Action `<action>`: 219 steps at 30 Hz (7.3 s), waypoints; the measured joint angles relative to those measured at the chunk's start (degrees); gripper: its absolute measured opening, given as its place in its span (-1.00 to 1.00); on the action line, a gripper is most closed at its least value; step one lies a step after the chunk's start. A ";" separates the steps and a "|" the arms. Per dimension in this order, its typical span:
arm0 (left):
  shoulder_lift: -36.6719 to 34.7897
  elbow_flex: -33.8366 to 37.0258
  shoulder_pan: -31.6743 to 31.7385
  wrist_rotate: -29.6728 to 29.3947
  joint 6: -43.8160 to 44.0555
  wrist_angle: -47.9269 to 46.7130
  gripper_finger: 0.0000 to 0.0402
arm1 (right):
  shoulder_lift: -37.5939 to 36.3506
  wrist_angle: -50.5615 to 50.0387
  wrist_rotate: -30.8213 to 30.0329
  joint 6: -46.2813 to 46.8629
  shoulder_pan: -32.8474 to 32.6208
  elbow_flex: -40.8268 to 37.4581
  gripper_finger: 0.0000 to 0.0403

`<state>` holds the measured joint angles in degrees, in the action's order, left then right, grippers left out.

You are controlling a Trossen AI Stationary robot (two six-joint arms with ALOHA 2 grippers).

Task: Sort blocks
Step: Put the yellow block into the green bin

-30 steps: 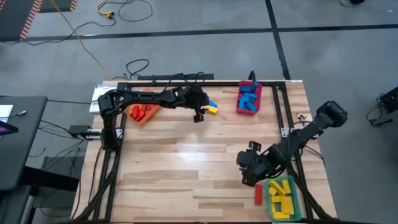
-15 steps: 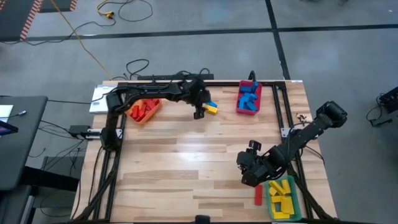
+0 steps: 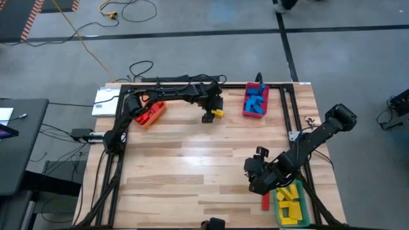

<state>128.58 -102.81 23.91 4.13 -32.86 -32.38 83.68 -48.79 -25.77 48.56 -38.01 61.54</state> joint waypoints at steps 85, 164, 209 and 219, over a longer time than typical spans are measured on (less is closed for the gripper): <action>-9.91 0.03 -8.50 17.02 0.66 -34.92 -0.20 | 22.65 40.92 29.06 -60.66 67.11 -3.73 0.19; -9.93 -0.06 -19.26 14.20 3.38 -43.82 -0.23 | 9.99 15.24 14.71 -42.76 50.70 2.42 -0.34; -9.82 0.00 -19.35 16.57 0.10 -36.66 -0.23 | -11.22 -16.94 12.30 4.11 13.17 -5.55 -0.34; -9.65 0.00 -19.57 18.89 0.56 -24.83 -0.23 | -14.23 -17.06 17.09 34.09 -13.02 -5.53 -0.34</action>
<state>118.93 -102.80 4.34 23.02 -32.29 -57.21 69.45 -65.85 -8.67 82.65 -51.03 56.01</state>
